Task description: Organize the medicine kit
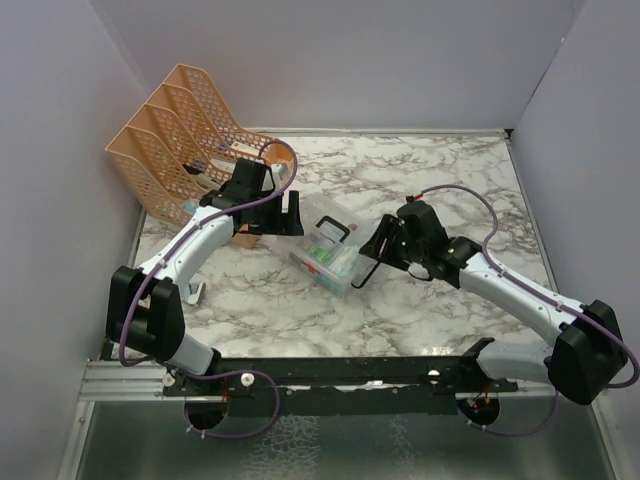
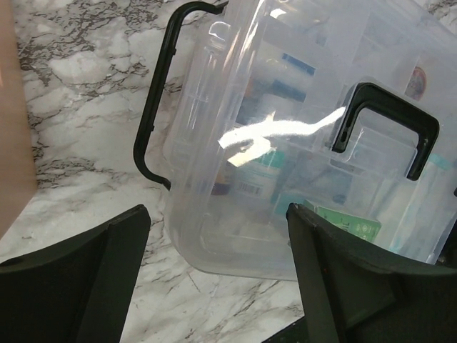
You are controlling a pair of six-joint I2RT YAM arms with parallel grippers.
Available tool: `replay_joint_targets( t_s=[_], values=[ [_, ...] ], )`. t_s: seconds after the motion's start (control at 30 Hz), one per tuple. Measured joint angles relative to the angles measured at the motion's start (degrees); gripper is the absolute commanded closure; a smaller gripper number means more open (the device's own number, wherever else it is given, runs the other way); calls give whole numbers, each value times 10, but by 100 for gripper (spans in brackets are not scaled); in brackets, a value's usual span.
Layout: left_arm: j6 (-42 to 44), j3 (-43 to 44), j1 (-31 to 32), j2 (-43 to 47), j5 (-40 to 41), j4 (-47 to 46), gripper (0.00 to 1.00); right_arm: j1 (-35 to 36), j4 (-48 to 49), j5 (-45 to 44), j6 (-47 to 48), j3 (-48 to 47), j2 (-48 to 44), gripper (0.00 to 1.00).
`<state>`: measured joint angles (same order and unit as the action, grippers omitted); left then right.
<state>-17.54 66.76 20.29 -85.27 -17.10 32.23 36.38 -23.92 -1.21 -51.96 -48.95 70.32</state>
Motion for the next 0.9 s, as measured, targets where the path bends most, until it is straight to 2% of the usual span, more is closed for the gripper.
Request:
replay_joint_targets(
  t_s=[0.27, 0.5, 0.77, 0.9],
  values=[
    [1, 0, 0, -9, -28, -2, 32, 0, 52, 4, -32, 36, -2, 50],
    [-19, -33, -12, 12, -32, -28, 46, -38, 96, 56, 8, 33, 27, 54],
    [-68, -122, -19, 76, -32, -98, 46, -95, 118, 143, 129, -25, 104, 54],
    [-88, -156, -20, 106, -31, -119, 39, -105, 116, 156, 172, -54, 128, 51]
  ],
)
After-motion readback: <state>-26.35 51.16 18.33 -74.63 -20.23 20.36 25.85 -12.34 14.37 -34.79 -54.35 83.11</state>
